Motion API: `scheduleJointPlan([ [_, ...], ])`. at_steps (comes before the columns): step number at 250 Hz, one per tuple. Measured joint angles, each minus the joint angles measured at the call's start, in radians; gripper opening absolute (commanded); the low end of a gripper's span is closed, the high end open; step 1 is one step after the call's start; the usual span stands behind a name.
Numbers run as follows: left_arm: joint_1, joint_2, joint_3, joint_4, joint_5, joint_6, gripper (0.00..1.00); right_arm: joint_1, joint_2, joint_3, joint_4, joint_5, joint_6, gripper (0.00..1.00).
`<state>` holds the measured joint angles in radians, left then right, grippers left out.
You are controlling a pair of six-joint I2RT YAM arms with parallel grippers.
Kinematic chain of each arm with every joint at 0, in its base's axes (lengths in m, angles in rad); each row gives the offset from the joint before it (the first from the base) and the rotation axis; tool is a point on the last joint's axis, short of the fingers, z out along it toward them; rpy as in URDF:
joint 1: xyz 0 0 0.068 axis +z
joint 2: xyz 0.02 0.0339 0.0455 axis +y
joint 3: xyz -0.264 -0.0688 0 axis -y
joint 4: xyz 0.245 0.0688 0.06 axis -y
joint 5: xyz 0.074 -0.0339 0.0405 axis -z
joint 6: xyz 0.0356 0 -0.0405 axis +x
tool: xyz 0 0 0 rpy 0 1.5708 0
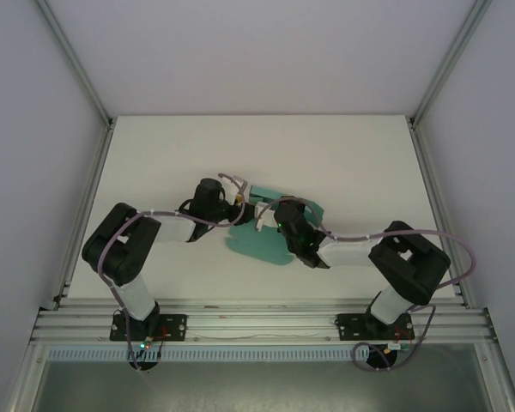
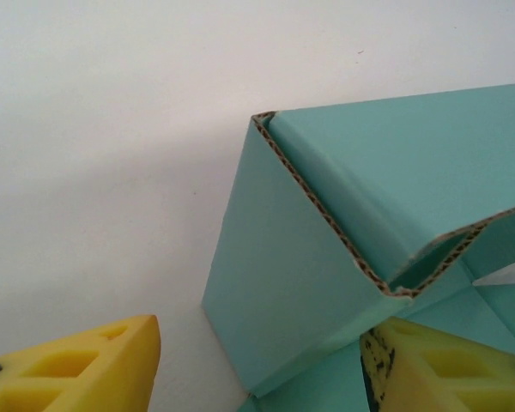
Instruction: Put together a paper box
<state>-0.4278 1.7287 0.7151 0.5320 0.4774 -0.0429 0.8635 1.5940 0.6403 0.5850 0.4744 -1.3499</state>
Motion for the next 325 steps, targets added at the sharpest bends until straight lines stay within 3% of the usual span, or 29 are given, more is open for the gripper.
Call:
scheduleJointPlan([
  [104,-0.019,0.061,0.028,0.067,-0.008,0.037,0.49,0.0,-0.007,0.029,-0.072,0.005,0.068,0.0],
  [120,-0.019,0.07,0.037,0.068,-0.006,0.045,0.41,-0.001,-0.011,0.036,-0.093,0.005,0.079,0.0],
  [178,-0.024,0.1,0.06,0.092,0.002,0.051,0.35,-0.018,-0.017,0.075,-0.178,-0.013,0.124,0.0],
  [222,-0.024,0.095,0.056,0.094,0.003,0.042,0.56,-0.029,-0.013,0.08,-0.18,-0.021,0.12,0.0],
  [325,0.021,-0.036,-0.097,0.084,-0.014,0.016,0.69,-0.03,0.021,0.066,-0.077,-0.037,0.036,0.0],
])
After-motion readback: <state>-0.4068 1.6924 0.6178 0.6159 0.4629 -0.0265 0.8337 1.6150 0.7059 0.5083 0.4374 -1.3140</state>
